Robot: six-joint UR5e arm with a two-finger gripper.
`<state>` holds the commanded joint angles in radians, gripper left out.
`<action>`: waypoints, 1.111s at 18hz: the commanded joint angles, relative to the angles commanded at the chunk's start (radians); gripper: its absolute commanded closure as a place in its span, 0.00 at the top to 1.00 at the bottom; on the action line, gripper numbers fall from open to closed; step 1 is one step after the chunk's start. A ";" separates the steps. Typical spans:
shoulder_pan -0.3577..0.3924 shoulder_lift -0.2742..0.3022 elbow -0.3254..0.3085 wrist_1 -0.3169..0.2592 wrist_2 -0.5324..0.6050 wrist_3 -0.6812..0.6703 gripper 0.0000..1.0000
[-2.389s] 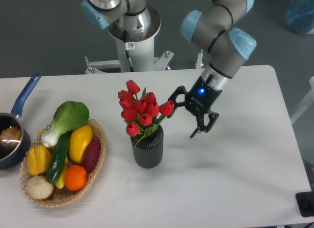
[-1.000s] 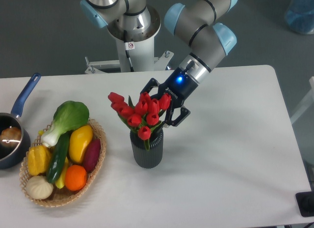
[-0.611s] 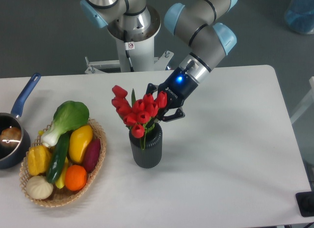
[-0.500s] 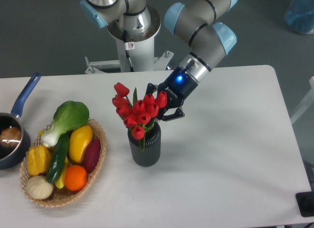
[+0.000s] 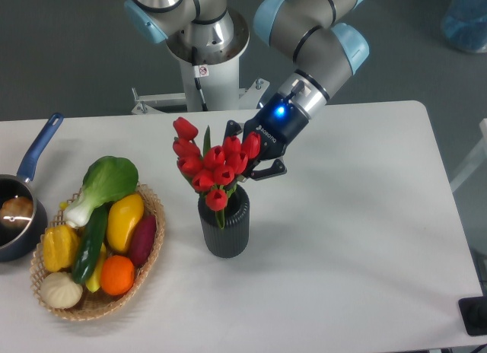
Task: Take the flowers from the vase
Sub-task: 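Close the gripper around the red tulip bunch stems, then lift the tulip bunch straight up out of the black vase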
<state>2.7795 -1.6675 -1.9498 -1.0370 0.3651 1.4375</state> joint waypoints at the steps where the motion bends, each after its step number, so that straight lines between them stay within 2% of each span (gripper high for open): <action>1: 0.003 0.006 0.005 0.000 -0.002 -0.012 0.12; 5: 0.012 0.038 0.022 -0.002 -0.006 -0.045 0.12; 16: 0.014 0.137 0.071 -0.003 -0.025 -0.239 0.12; 20: 0.015 0.150 0.069 -0.011 -0.025 -0.241 0.12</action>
<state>2.7949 -1.5171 -1.8807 -1.0477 0.3405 1.1965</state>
